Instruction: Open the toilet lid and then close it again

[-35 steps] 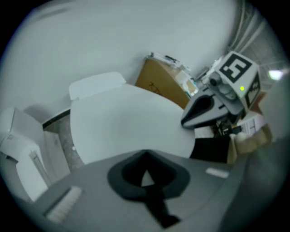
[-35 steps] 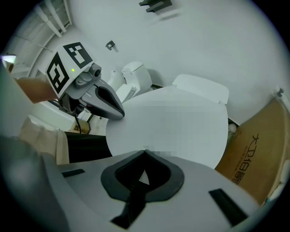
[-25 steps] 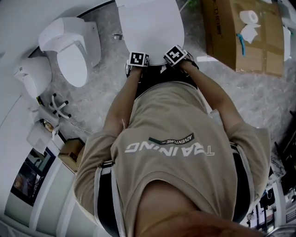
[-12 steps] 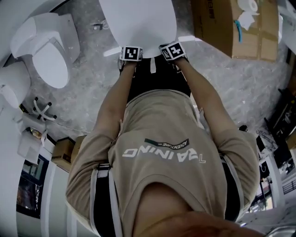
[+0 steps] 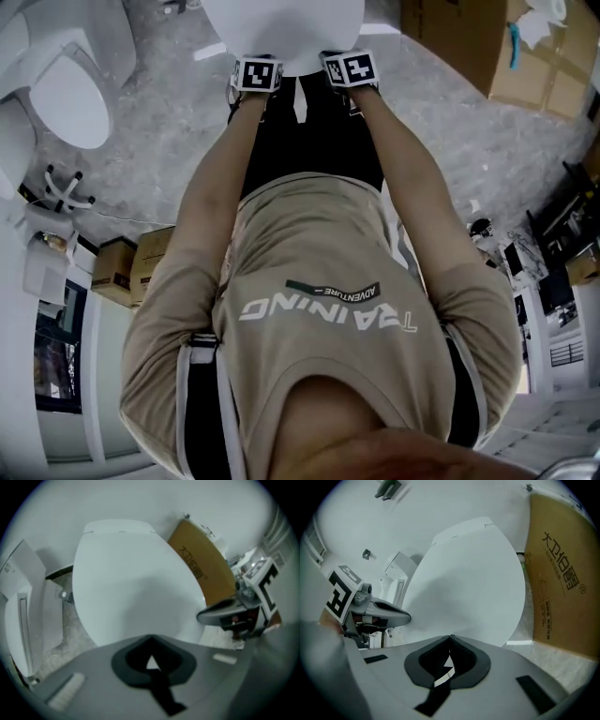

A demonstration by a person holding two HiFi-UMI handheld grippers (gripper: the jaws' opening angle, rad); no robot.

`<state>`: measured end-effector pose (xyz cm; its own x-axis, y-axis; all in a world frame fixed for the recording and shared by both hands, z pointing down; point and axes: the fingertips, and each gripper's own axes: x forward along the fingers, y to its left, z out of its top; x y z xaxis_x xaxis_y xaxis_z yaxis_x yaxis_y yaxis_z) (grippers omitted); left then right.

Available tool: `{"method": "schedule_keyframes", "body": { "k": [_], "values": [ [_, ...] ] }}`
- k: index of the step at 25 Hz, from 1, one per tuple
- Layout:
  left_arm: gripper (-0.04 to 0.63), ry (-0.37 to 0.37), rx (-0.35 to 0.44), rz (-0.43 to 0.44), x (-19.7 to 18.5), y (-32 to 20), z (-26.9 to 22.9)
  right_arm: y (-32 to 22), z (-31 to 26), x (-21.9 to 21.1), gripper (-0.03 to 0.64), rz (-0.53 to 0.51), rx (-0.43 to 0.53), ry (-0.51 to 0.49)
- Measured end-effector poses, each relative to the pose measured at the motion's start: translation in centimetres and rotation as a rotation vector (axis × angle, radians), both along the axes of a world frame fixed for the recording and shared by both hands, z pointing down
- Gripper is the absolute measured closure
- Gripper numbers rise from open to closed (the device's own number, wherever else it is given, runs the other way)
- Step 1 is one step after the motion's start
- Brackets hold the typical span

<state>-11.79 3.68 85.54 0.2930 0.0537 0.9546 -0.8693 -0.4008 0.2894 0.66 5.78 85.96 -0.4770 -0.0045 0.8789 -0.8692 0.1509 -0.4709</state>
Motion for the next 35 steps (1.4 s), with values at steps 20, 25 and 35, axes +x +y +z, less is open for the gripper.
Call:
{"method": "schedule_keyframes", "body": {
  "k": [20,25,35],
  "values": [
    [0.591,-0.008,-0.040,-0.020,0.1,1.8,7.4,0.7,7.1,-0.2,0.604,0.072,-0.034,0.015],
    [0.591,-0.020,0.002,-0.052,0.1,2.1,7.1,1.1,7.0,-0.3,0.604,0.036,-0.019,0.097],
    [0.589,-0.080,0.173,-0.080,0.3,2.0,6.5,0.8,6.8,-0.1,0.603,0.036,0.004,0.219]
  ]
}}
